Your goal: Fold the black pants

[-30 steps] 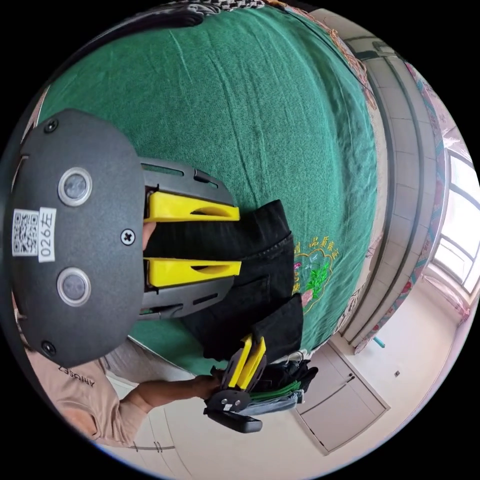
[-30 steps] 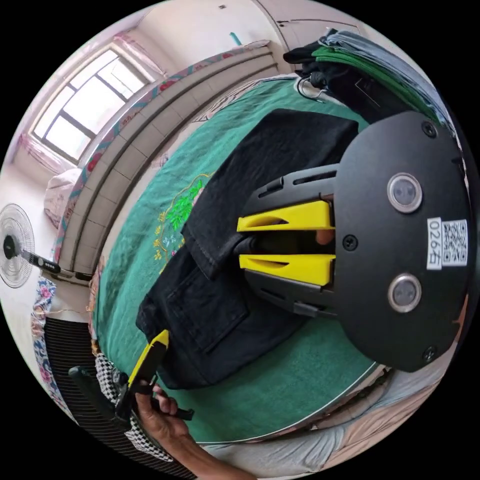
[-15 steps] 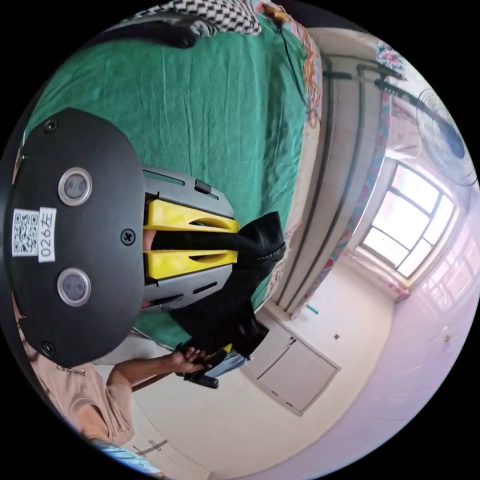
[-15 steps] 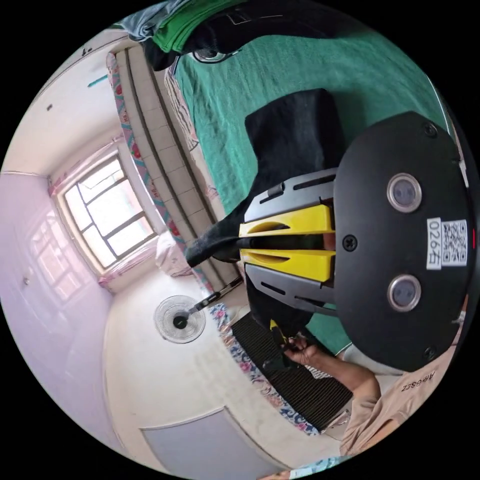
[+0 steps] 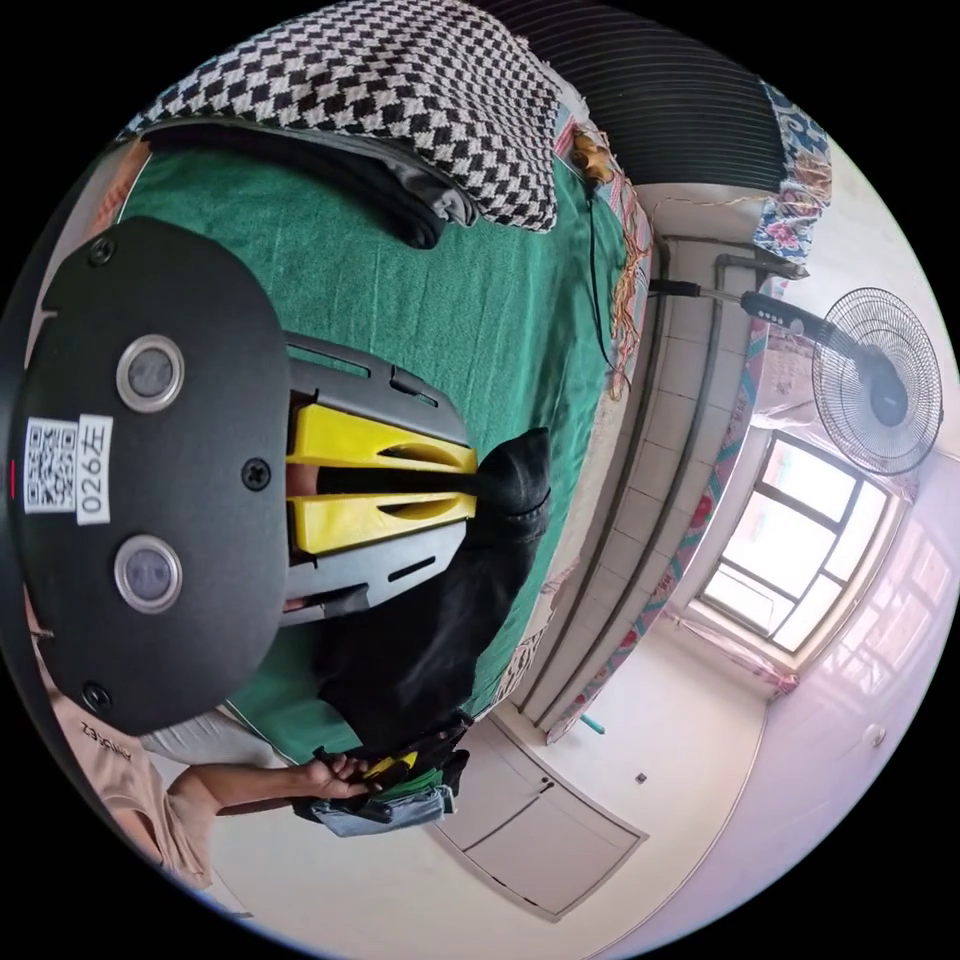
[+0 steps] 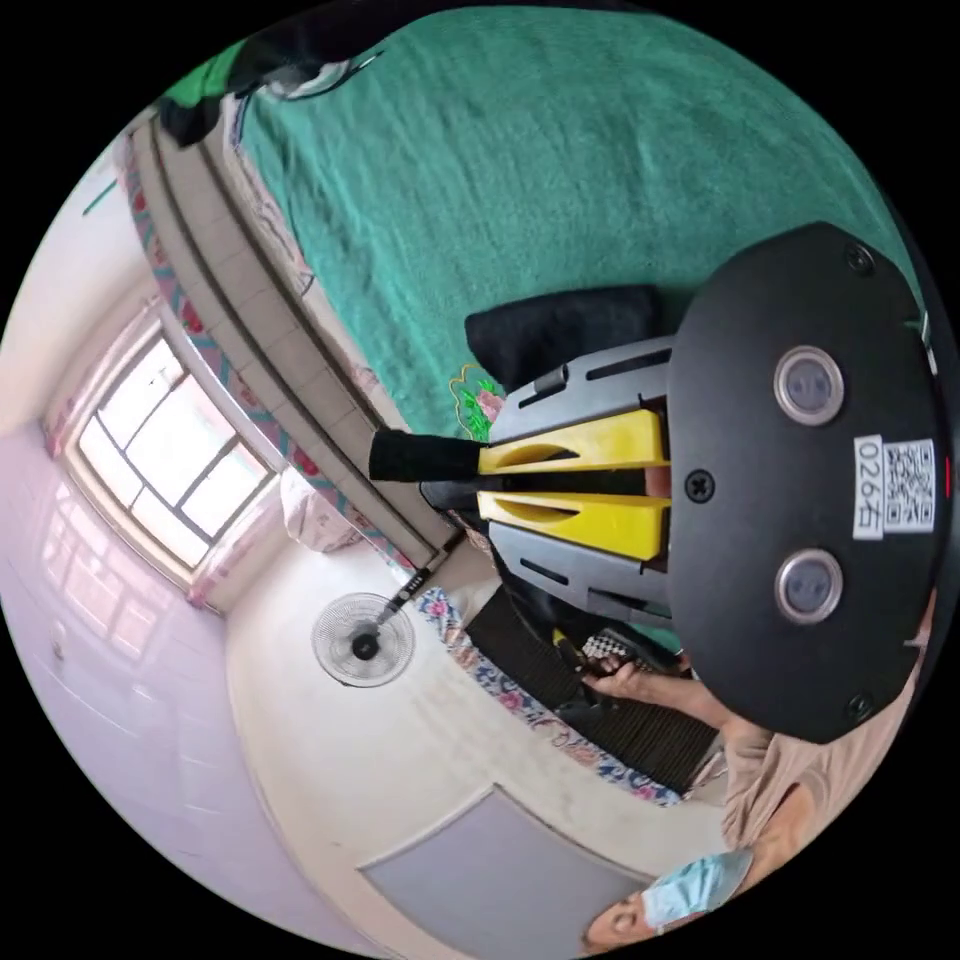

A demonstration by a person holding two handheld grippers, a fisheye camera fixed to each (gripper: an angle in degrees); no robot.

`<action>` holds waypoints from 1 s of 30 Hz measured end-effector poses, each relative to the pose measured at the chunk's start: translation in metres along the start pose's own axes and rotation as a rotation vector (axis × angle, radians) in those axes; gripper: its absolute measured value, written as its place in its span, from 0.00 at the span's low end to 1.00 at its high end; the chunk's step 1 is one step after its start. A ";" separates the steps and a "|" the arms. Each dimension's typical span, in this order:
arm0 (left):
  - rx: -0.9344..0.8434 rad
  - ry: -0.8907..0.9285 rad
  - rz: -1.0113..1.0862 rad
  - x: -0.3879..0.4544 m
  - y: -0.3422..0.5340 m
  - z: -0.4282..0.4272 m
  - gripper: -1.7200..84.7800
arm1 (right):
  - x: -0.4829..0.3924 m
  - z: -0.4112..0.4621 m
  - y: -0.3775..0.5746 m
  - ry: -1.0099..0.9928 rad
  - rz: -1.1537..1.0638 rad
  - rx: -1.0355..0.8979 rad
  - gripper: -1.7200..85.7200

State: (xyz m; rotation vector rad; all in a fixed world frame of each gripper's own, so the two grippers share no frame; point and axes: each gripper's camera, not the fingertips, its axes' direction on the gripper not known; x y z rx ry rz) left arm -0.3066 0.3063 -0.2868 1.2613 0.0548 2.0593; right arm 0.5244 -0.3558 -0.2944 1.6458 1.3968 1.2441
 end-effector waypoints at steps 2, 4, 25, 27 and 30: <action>0.018 -0.014 -0.037 -0.017 0.001 -0.011 0.04 | 0.012 -0.014 -0.002 0.054 0.062 0.060 0.01; 0.051 -0.011 -0.083 -0.033 0.003 -0.024 0.04 | 0.013 -0.034 -0.005 0.159 0.074 0.148 0.01; 0.193 -0.061 -0.197 -0.107 -0.002 -0.078 0.13 | -0.028 -0.049 -0.017 0.541 -0.044 0.335 0.07; 0.073 -0.029 -0.079 -0.089 -0.019 -0.052 0.14 | -0.044 -0.007 -0.027 0.464 -0.178 0.136 0.09; -0.110 -0.054 0.029 -0.065 -0.036 0.002 0.18 | -0.056 0.046 -0.029 0.388 -0.274 -0.105 0.12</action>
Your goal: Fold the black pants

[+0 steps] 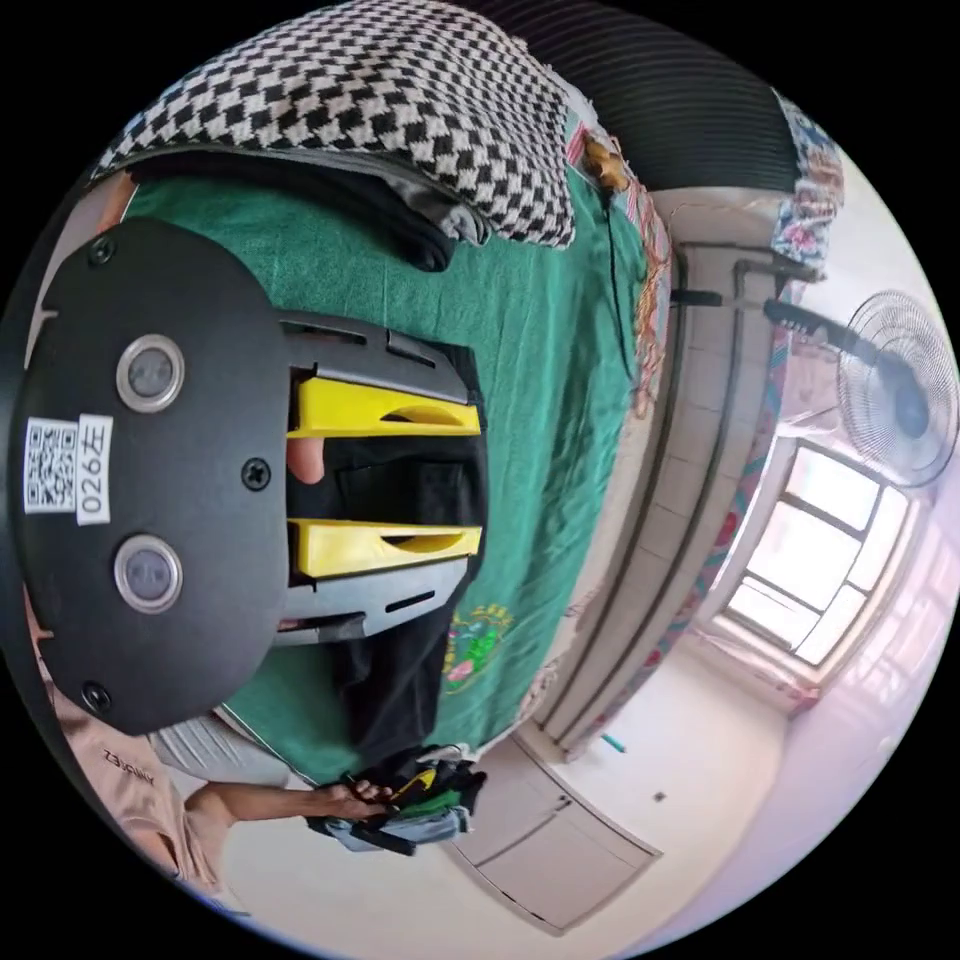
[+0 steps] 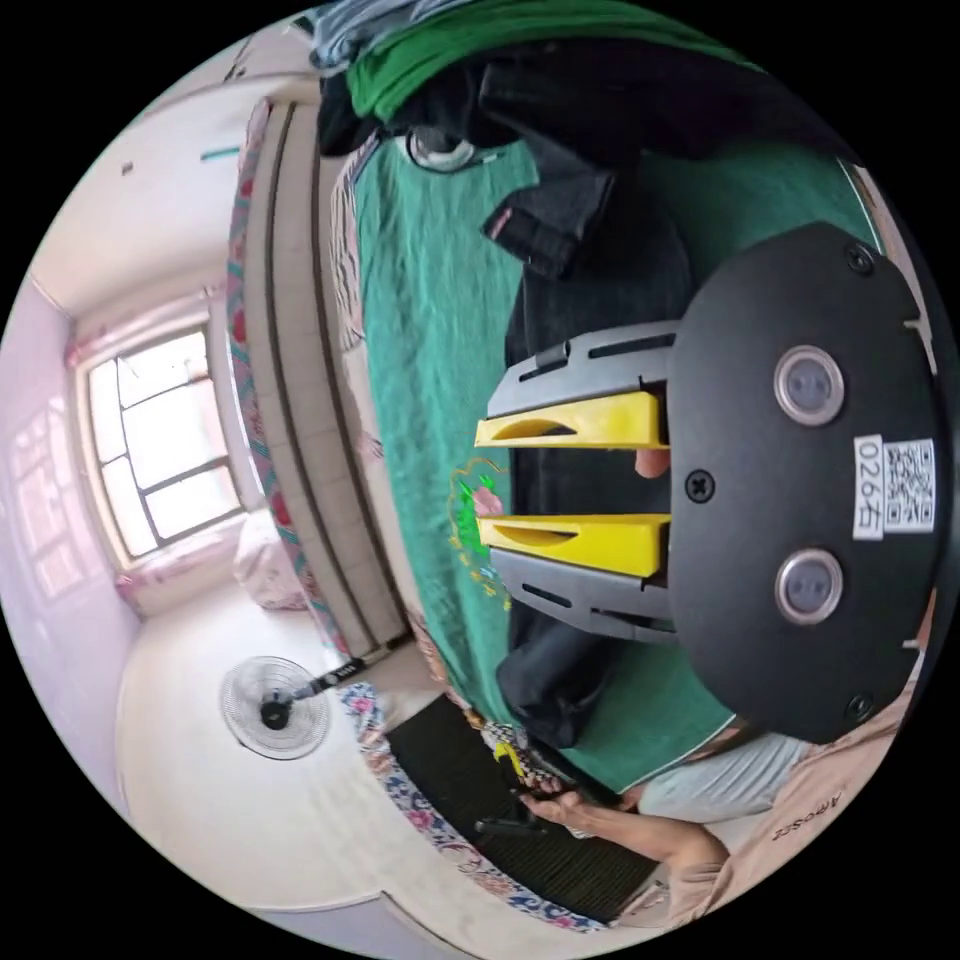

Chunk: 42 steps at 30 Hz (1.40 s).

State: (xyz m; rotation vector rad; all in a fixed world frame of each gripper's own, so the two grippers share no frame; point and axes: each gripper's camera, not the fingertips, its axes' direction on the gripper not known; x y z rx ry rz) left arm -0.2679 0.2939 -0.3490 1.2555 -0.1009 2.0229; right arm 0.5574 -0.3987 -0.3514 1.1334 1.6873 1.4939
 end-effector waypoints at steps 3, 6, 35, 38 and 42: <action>-0.210 -0.068 0.010 0.010 -0.014 0.059 0.21 | -0.020 0.036 -0.002 0.003 -0.075 -0.161 0.15; -0.301 -0.152 0.027 0.022 -0.014 0.098 0.21 | -0.035 0.073 0.002 0.121 -0.172 -0.347 0.17; 0.168 0.610 0.157 -0.018 0.041 -0.025 0.02 | 0.104 -0.085 0.036 -0.361 0.051 -0.004 0.00; 0.095 0.634 0.238 -0.012 0.052 -0.028 0.02 | 0.128 -0.103 0.037 -0.500 0.030 0.003 0.00; -0.055 0.541 0.380 0.006 0.069 -0.029 0.02 | 0.139 -0.114 0.035 -0.532 -0.062 -0.111 0.00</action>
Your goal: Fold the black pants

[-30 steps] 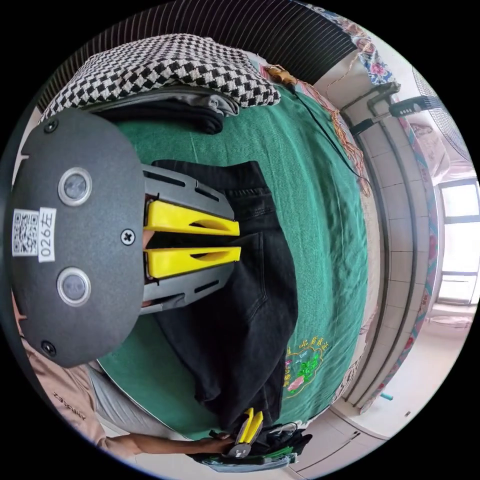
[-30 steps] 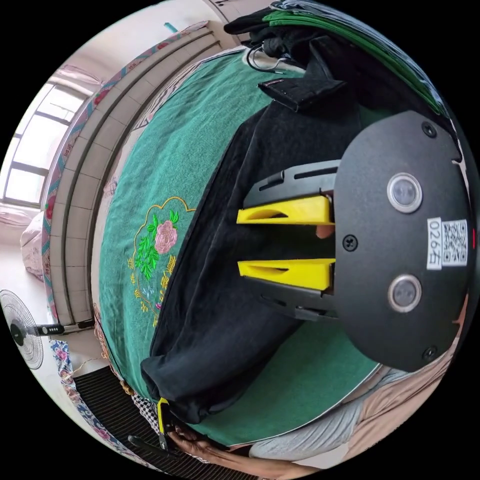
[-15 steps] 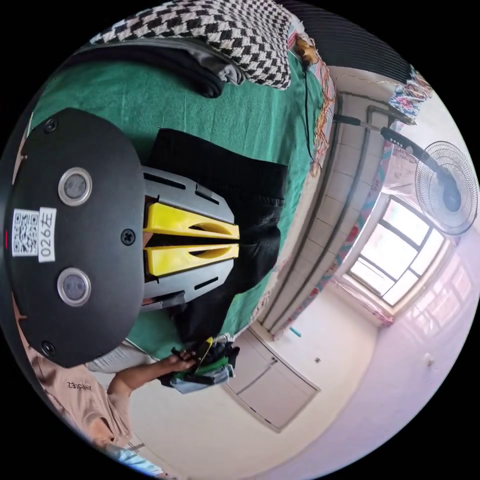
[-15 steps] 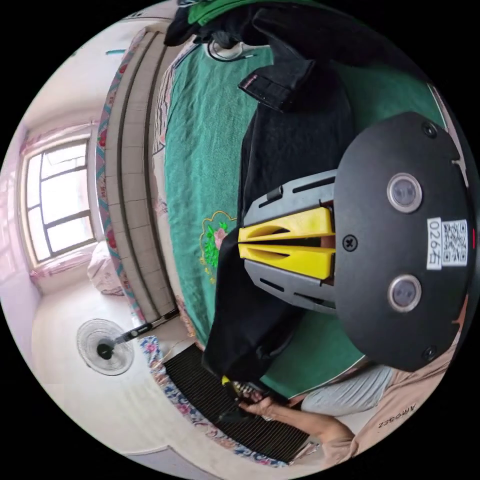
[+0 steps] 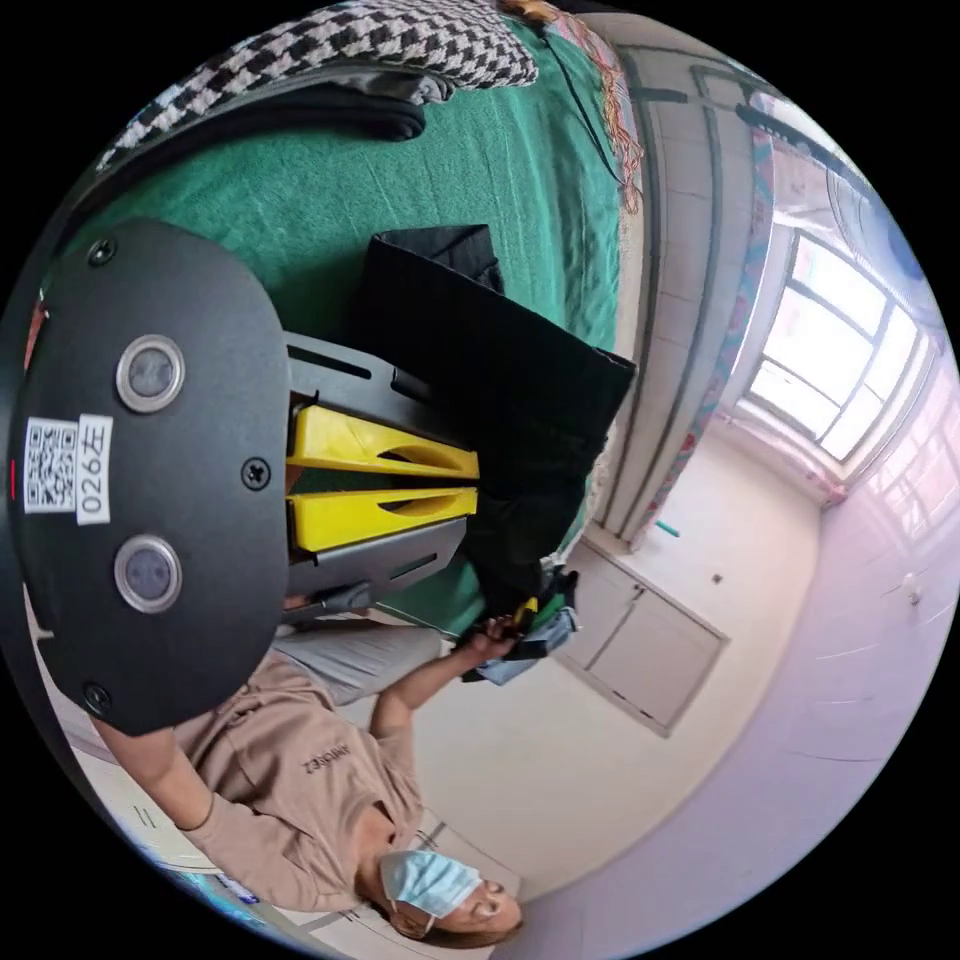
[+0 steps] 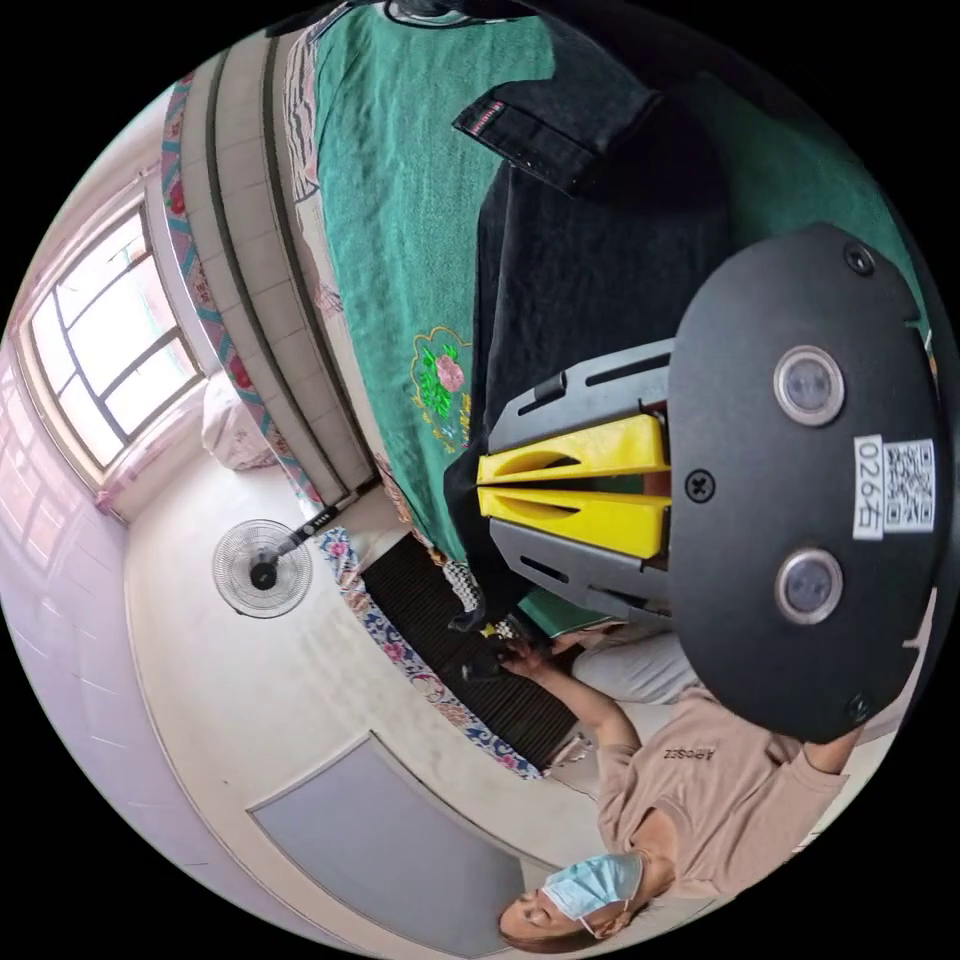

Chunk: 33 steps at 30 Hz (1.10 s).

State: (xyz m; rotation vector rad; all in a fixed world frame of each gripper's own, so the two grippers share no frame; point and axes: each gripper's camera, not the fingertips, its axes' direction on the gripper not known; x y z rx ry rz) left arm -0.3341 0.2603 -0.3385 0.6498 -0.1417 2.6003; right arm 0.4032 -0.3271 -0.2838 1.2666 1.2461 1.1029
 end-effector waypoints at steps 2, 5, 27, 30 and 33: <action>-0.135 -0.025 0.066 0.015 0.009 0.012 0.02 | -0.001 -0.001 0.000 -0.004 -0.020 -0.055 0.00; -0.243 -0.015 0.120 0.030 0.022 0.025 0.02 | -0.003 -0.002 0.007 -0.021 -0.003 -0.116 0.00; 0.095 -0.012 -0.202 -0.041 0.081 -0.068 0.01 | -0.077 0.083 0.043 0.254 0.089 -0.604 0.01; 0.030 -0.055 -0.180 -0.036 0.065 -0.044 0.01 | -0.090 0.109 0.034 0.329 0.105 -0.661 0.01; -0.009 -0.071 -0.165 -0.033 0.048 -0.019 0.01 | -0.123 0.125 0.023 0.436 0.044 -0.694 0.01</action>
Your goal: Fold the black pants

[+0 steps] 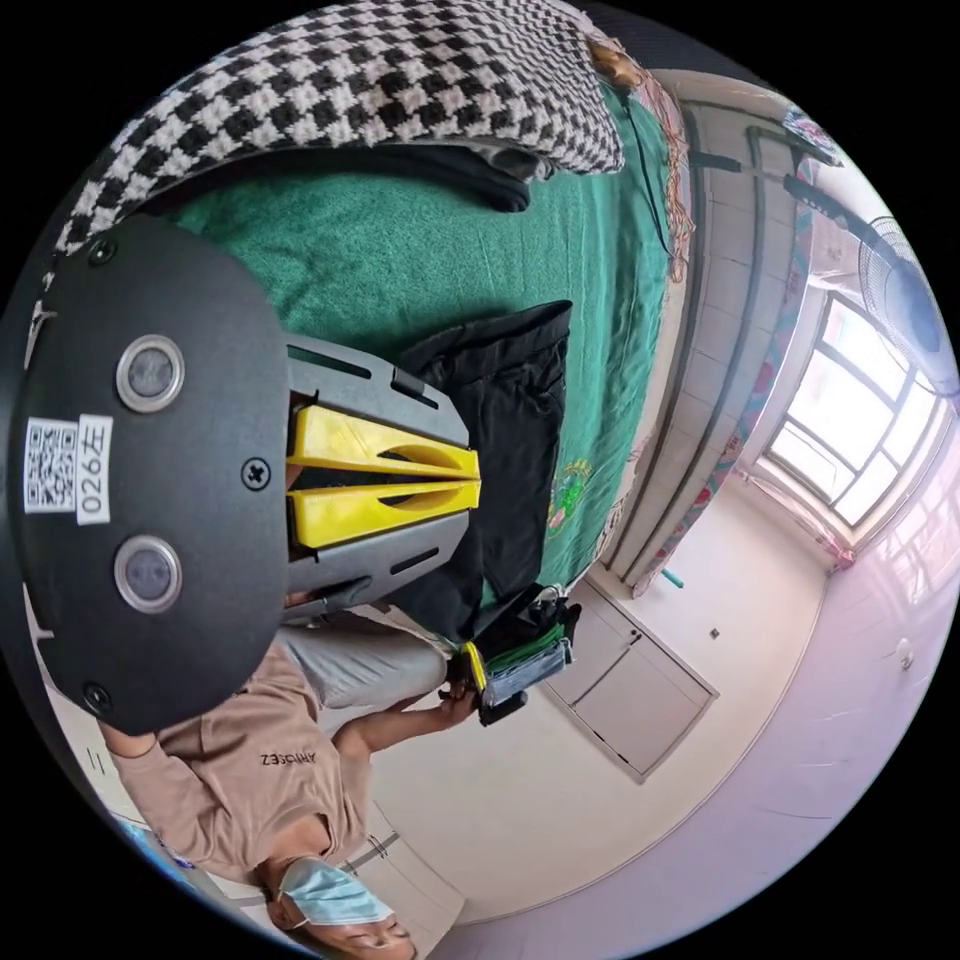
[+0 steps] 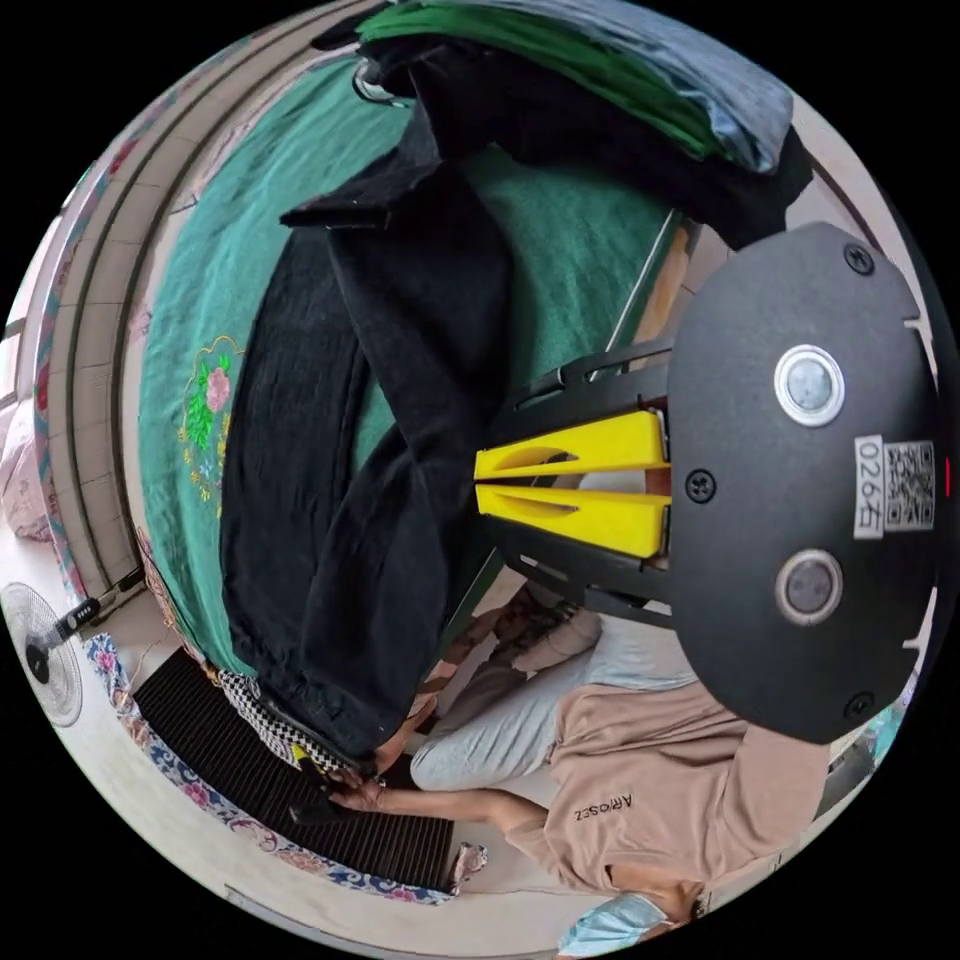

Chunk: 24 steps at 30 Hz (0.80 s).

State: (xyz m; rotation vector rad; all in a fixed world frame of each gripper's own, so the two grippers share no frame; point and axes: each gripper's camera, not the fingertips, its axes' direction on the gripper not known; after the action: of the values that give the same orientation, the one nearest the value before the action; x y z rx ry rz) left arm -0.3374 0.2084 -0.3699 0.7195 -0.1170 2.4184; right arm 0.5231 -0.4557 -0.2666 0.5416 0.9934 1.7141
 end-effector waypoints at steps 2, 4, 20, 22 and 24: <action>-0.009 0.003 -0.009 -0.001 -0.013 0.020 0.01 | -0.024 -0.012 -0.004 0.063 -0.028 0.050 0.01; -0.031 0.003 -0.019 -0.003 -0.023 0.039 0.01 | -0.046 -0.025 -0.009 0.096 -0.040 0.152 0.01; -0.524 -0.346 0.030 -0.011 -0.077 0.218 0.01 | -0.012 0.125 -0.118 0.394 0.155 -0.131 0.01; -0.509 -0.306 0.009 -0.017 -0.076 0.219 0.01 | 0.002 0.121 -0.113 0.280 0.209 -0.115 0.01; -0.488 -0.258 -0.019 -0.025 -0.075 0.218 0.01 | 0.011 0.124 -0.113 0.212 0.233 -0.099 0.01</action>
State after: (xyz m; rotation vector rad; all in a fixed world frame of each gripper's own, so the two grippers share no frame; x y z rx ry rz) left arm -0.1757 0.2026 -0.2040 0.7854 -0.7686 2.1395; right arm 0.6745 -0.3877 -0.2919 0.4311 1.0183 2.0506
